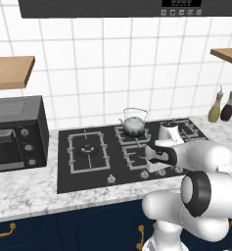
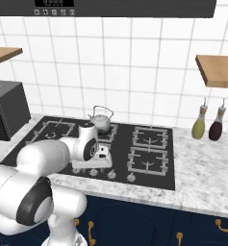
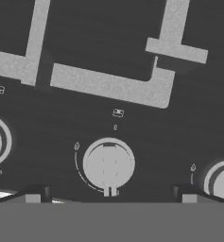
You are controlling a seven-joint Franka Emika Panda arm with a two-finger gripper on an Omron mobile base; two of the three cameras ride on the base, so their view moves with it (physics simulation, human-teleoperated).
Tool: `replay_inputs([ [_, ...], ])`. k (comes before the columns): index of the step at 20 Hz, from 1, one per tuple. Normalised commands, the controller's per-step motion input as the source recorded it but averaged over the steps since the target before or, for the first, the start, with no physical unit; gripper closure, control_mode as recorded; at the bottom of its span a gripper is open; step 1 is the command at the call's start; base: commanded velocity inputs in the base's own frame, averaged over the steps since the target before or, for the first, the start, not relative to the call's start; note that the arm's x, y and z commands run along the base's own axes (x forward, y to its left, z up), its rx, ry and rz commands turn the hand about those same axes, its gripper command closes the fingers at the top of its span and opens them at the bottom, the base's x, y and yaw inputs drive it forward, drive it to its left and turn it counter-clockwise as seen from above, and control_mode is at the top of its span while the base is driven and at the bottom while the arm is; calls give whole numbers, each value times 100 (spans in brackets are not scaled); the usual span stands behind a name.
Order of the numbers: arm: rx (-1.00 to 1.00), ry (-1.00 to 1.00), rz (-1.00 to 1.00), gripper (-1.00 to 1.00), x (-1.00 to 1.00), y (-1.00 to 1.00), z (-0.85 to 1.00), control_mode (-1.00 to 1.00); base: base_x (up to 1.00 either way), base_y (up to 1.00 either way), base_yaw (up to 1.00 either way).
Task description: Turn off the rear center burner of the stove.
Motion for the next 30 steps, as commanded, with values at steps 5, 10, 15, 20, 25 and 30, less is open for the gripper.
replay_inputs([
  [5,0,0,0,-100,11,0,-16,-100,0,0,0],
  [10,0,0,0,-100,12,0,0,-100,0,0,0],
  [15,0,0,0,100,0,0,0,-100,0,0,0],
  [20,0,0,0,100,0,0,0,-100,0,0,0],
  [25,2,0,-19,100,0,0,0,-100,0,0,0],
  [30,11,1,-52,100,-3,-6,0,-100,0,0,0],
])
